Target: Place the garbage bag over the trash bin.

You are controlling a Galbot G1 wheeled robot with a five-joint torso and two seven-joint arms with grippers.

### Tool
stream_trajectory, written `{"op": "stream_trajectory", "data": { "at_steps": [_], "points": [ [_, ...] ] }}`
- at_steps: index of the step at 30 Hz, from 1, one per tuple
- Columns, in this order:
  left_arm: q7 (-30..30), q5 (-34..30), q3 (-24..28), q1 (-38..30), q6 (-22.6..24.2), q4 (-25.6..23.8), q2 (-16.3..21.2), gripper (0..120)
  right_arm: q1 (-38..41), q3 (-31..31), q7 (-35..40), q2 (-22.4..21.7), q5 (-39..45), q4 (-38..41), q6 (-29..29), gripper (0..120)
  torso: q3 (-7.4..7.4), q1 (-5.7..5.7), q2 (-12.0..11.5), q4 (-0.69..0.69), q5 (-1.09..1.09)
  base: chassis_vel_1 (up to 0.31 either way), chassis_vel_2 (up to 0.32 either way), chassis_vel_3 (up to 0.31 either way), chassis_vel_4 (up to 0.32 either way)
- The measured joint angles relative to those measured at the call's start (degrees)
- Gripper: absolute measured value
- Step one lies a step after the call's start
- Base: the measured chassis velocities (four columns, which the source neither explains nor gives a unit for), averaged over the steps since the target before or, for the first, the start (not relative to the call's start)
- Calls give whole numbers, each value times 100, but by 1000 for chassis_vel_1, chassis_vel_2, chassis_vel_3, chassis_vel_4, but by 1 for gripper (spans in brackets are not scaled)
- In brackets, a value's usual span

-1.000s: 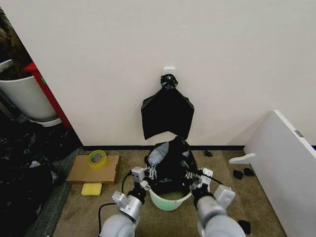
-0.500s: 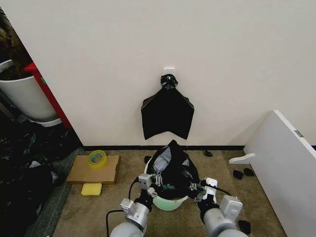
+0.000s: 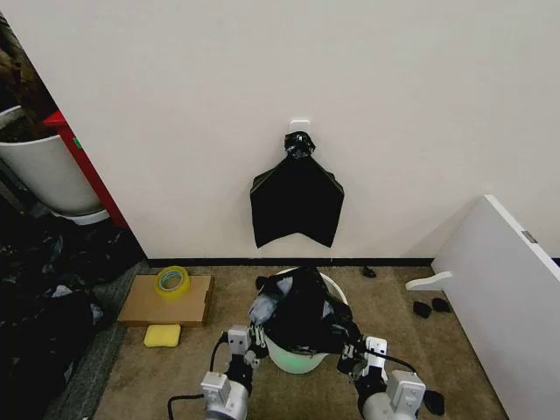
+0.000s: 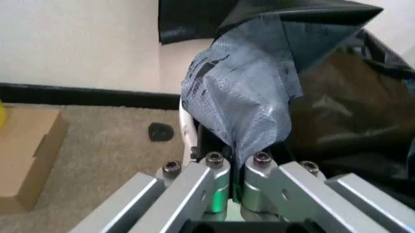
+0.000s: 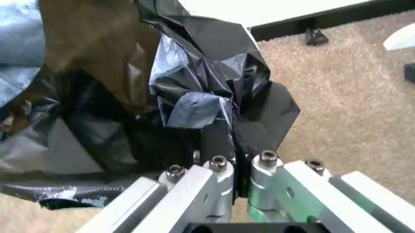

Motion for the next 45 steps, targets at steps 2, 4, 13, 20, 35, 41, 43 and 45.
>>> {"op": "stream_trajectory", "data": {
  "at_steps": [2, 4, 13, 20, 35, 41, 43, 45],
  "points": [
    [-100, 126, 18, 77, 29, -54, 28, 0, -50, -32, -30, -110, -296, -56, -77, 0, 0, 0, 0, 0, 0, 0, 0, 0, 0],
    [-164, 201, 23, 92, 49, -60, 39, 0, -73, -40, -77, -160, -523, -133, -148, 0, 0, 0, 0, 0, 0, 0, 0, 0, 0],
    [-711, 791, 79, 72, 283, 118, 51, 0, 145, -251, -261, -69, -1409, -999, -207, 0, 0, 0, 0, -2, 4, 0, 0, 0, 0],
    [-900, 812, 153, 144, 492, 30, 125, 0, 235, -381, -272, -82, -1608, -1142, -269, 0, 0, 0, 0, -2, -1, 0, 0, 0, 0],
    [-831, 715, 299, 272, 677, -295, 355, 0, 308, -80, 101, -844, -83, 207, -1793, 0, 0, 0, 0, -1, 2, 0, 0, 0, 0],
    [-1032, 840, 297, 358, 1123, -339, 456, 0, 474, -146, 423, -910, 542, 344, -2457, 0, 0, 0, 0, -1, 2, 0, 0, 0, 0],
    [-1044, 856, 298, 358, 1152, -326, 456, 0, 514, -180, 450, -890, 558, 309, -2530, 0, 0, 0, 0, -1, 3, 0, 0, 0, 0],
    [-1072, 908, 299, 346, 1234, -253, 451, 0, 603, -258, 492, -828, 535, 133, -2683, 0, 0, 0, 0, -2, 8, 0, 0, 0, 0]
  ]
}}
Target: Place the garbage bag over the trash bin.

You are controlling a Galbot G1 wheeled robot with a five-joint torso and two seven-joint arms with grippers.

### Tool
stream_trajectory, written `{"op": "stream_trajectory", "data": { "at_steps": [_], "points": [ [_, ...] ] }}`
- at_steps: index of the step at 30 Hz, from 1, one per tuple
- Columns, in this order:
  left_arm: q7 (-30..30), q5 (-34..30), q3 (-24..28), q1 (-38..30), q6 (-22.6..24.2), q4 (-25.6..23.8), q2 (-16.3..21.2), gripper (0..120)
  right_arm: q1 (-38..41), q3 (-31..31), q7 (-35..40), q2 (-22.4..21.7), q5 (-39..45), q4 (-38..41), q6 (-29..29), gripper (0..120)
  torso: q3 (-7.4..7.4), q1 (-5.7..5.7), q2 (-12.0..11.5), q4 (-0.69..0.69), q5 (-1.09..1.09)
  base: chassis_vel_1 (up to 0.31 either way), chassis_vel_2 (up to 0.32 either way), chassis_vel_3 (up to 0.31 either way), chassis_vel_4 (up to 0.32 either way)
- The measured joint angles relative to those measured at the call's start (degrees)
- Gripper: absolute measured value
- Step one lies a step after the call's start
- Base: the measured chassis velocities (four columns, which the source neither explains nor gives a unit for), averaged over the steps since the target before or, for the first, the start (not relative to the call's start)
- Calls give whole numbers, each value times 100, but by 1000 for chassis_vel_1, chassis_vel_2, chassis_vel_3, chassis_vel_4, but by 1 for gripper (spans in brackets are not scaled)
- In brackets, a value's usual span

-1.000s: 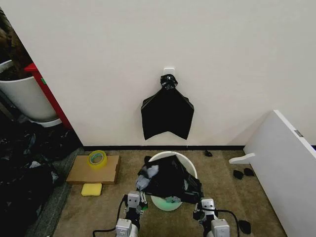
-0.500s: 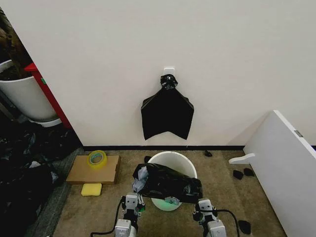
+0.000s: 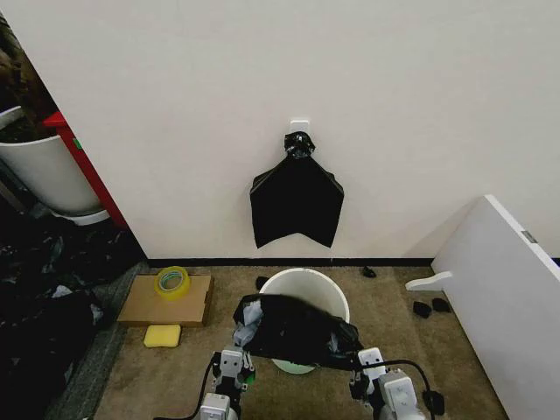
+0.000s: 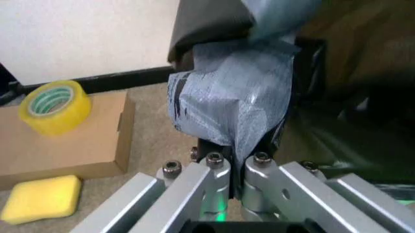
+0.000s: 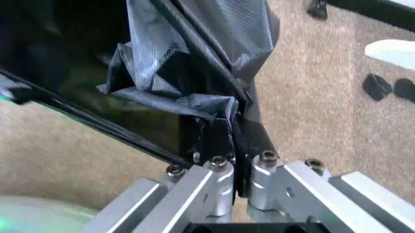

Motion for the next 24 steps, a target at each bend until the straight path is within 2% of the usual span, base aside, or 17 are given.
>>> {"op": "stream_trajectory", "data": {
  "at_steps": [4, 8, 11, 19, 24],
  "points": [
    [-10, 17, 6, -38, 31, 67, -11, 0, 35, -19, -7, 23, -93, -134, -33, 0, 0, 0, 0, 0, 1, 0, 0, 0, 0],
    [-30, 20, 58, -208, 72, 274, -89, 0, 105, -11, -233, 137, -633, -623, 74, 0, 0, 0, 0, 0, -7, 0, 0, 0, 0],
    [-35, 16, 86, -292, 123, 385, -153, 0, 154, -8, -564, 222, -1252, -1064, 357, 0, 0, 0, 0, 1, -6, 0, 0, 0, 0],
    [-94, -53, 154, -431, 322, 620, -205, 0, 194, -10, -1190, 319, -2247, -1636, 923, 0, 0, 0, 0, -1, -4, 0, 0, 0, 0],
    [-103, -155, 161, -571, 338, 839, -263, 0, 231, -20, -1375, 399, -2650, -1904, 1089, 0, 0, 0, 0, 4, -2, 0, 0, 0, 0]
  ]
}}
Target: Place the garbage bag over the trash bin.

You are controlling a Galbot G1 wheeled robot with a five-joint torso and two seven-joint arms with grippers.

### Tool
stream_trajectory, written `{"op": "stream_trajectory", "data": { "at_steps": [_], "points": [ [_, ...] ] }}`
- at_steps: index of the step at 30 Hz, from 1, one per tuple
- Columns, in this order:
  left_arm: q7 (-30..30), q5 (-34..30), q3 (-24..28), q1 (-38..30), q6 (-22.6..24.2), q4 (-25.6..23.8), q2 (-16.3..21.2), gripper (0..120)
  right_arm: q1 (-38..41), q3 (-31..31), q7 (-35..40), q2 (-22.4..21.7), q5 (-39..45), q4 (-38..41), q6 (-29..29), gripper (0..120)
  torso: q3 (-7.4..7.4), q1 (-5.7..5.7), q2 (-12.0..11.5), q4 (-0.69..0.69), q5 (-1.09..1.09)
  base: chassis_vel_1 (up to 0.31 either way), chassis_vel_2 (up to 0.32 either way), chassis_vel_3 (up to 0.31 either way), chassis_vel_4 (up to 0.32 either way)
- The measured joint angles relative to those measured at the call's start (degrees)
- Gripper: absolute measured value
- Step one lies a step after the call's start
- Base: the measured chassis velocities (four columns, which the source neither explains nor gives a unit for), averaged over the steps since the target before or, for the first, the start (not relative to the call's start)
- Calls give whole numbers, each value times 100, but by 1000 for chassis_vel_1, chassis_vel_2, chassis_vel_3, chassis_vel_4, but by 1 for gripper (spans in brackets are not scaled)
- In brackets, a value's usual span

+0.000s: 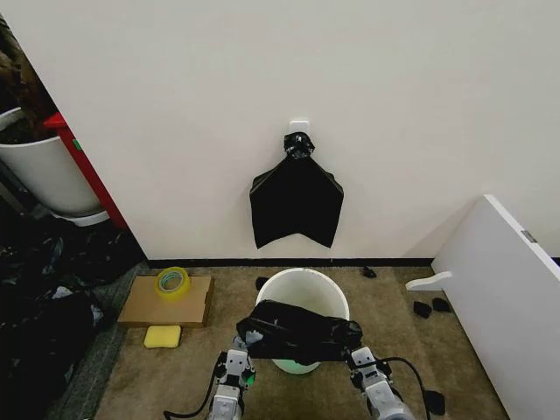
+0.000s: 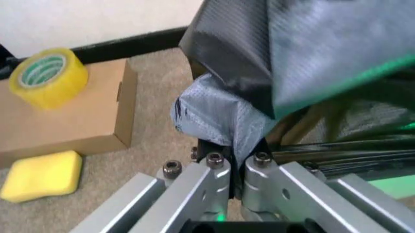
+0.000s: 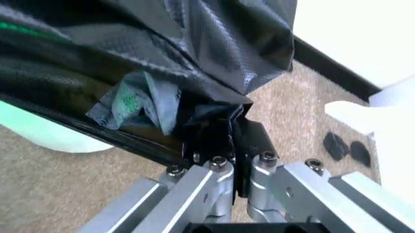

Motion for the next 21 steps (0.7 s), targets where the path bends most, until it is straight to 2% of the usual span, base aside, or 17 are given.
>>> {"op": "stream_trajectory", "data": {
  "at_steps": [2, 9, 11, 14, 16, 18, 19, 20, 21],
  "points": [
    [0, -33, 0, -51, 0, 68, -19, 0, 18, 14, -65, 17, -157, -112, 80, 0, 0, 0, 0, 3, 1, 0, 0, 0, 0],
    [10, -191, -1, -236, -66, 204, -114, 0, -4, 213, -377, 21, -1062, -525, 566, 0, 0, 0, 0, -2, 1, 0, 0, 0, 0],
    [56, -239, -1, -253, -201, 213, -138, 0, -73, 324, -541, -16, -1499, -623, 880, 0, 0, 0, 0, -4, 1, 0, 0, 0, 0],
    [101, -291, -2, -250, -297, 165, -140, 0, -151, 428, -721, -82, -1723, -629, 1230, 0, 0, 0, 0, -4, 0, 0, 0, 0, 0],
    [132, -333, -3, -176, -308, -22, -129, 3, -276, 514, -828, -188, -1820, -539, 1548, 10, 0, 0, 0, -6, 0, 0, 0, 0, 0],
    [135, -335, -2, -167, -301, -39, -125, 4, -293, 516, -832, -201, -1813, -513, 1567, 11, 0, 0, 0, -6, 0, 0, 0, 0, 0],
    [147, -348, -2, -95, -228, -147, -87, 11, -395, 518, -837, -265, -1706, -368, 1588, 19, 0, 0, 0, -6, -4, 0, 0, 0, 0],
    [147, -348, -2, -95, -228, -147, -87, 11, -395, 518, -837, -265, -1706, -368, 1588, 19, 0, 0, 0, -6, -4, 0, 0, 0, 0],
    [152, -359, -1, -4, -115, -250, -40, 16, -529, 516, -808, -347, -1473, -182, 1486, 23, 0, 0, 0, -5, -13, 0, 0, 0, 0]
  ]
}}
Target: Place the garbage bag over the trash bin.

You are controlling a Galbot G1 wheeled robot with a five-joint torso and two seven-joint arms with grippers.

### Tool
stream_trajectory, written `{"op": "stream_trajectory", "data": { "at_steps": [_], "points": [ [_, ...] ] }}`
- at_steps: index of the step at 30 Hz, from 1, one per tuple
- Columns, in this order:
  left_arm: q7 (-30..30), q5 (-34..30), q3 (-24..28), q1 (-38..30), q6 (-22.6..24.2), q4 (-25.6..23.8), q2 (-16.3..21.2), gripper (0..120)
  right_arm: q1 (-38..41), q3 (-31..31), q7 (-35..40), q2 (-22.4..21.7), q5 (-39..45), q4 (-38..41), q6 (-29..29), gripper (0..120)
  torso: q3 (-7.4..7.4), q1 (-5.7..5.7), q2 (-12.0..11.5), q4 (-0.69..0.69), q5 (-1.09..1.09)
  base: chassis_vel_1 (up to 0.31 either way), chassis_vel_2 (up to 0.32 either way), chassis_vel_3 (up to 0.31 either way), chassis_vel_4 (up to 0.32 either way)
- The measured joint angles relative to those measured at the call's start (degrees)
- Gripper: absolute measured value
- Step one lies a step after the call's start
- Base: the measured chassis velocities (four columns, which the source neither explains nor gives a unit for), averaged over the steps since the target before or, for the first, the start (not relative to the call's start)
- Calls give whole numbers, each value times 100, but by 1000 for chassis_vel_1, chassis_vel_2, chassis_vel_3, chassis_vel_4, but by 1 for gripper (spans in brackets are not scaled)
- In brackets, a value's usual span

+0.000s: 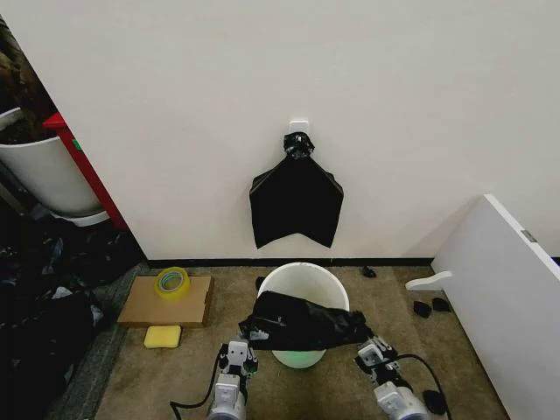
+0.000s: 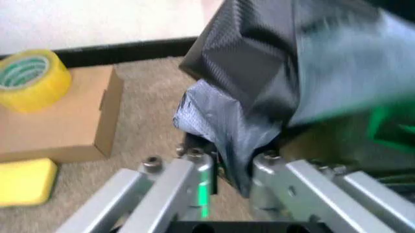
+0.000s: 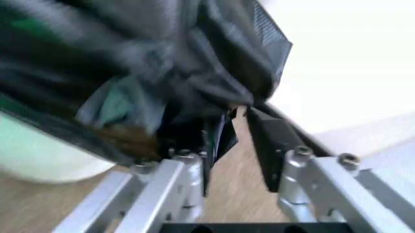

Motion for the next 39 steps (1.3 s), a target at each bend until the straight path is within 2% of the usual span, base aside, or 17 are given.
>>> {"op": "stream_trajectory", "data": {
  "at_steps": [2, 3, 4, 5, 7, 8, 12, 13, 17, 20, 21, 23, 25, 27, 33, 36, 39],
  "points": [
    [-17, -5, 2, 116, 121, -82, 56, 24, -194, 12, 46, -98, 386, 270, -245, 31, 0, 0, 0, 4, -2, 0, 0, 0, 0],
    [-17, -5, 2, 116, 121, -82, 56, 24, -194, 12, 46, -98, 386, 270, -245, 31, 0, 0, 0, 4, -2, 0, 0, 0, 0],
    [-37, -6, 0, 175, 191, -147, 90, 31, -325, 55, 54, -155, 651, 431, -394, 38, 0, 0, 0, 3, -11, 0, 0, 0, 0],
    [-90, 17, -51, 327, 344, -348, 196, 46, -599, 220, 100, -276, 1160, 783, -638, 52, 0, 0, 0, 1, -7, 0, 0, 0, 0],
    [-154, 40, -88, 437, 483, -495, 295, 53, -804, 356, 132, -379, 1426, 1055, -754, 61, 0, 0, 0, 3, -2, 0, 0, 0, 0],
    [-154, 40, -88, 437, 483, -495, 295, 53, -804, 356, 132, -379, 1426, 1055, -754, 61, 0, 0, 0, 3, -2, 0, 0, 0, 0],
    [-274, 129, -148, 613, 680, -733, 503, 72, -1118, 535, 210, -523, 1693, 1648, -874, 79, 0, 0, 0, 5, 2, 0, 0, 0, 0],
    [-274, 129, -148, 613, 680, -733, 503, 72, -1118, 535, 210, -523, 1693, 1648, -874, 79, 0, 0, 0, 5, 2, 0, 0, 0, 0],
    [-291, 130, -249, 850, 772, -1143, 817, 91, -1332, 610, 278, -591, 1760, 2197, -970, 97, 0, 0, 0, 4, -1, 0, 0, 0, 0],
    [-288, 112, -333, 934, 784, -1341, 944, 94, -1358, 641, 302, -594, 1788, 2359, -1006, 98, 0, 0, 0, 3, 1, 0, 0, 0, 0],
    [-286, 55, -463, 1050, 798, -1658, 1128, 99, -1344, 705, 355, -576, 1859, 2571, -1120, 100, 0, 0, 0, 3, 5, 0, 0, 0, 0],
    [-287, 32, -537, 1089, 811, -1797, 1231, 99, -1285, 725, 389, -548, 1917, 2642, -1190, 100, 0, 0, 0, 3, 3, 0, 0, 0, 0],
    [-318, -36, -655, 1055, 832, -1902, 1358, 100, -1118, 709, 444, -460, 2012, 2705, -1272, 100, 0, 0, 0, 3, 11, 0, 0, 0, 0],
    [-338, -128, -689, 965, 838, -1849, 1380, 100, -1002, 627, 492, -372, 2049, 2706, -1298, 100, 0, 0, 0, 3, 6, 0, 0, 0, 0],
    [-294, -613, -497, 519, 777, -1218, 1138, 100, -784, -150, 648, 261, 1577, 2543, -1112, 100, 0, 0, 0, 2, 5, 0, 0, 0, 0],
    [-233, -712, -419, 489, 774, -1171, 1156, 100, -718, -397, 648, 413, 1352, 2473, -1015, 100, 0, 0, 0, 2, 6, 0, 0, 0, 0],
    [-204, -733, -477, 615, 888, -1246, 1345, 100, -633, -511, 644, 456, 1227, 2390, -965, 100, 0, 0, 0, 3, 7, 0, 0, 0, 0]
  ]
}}
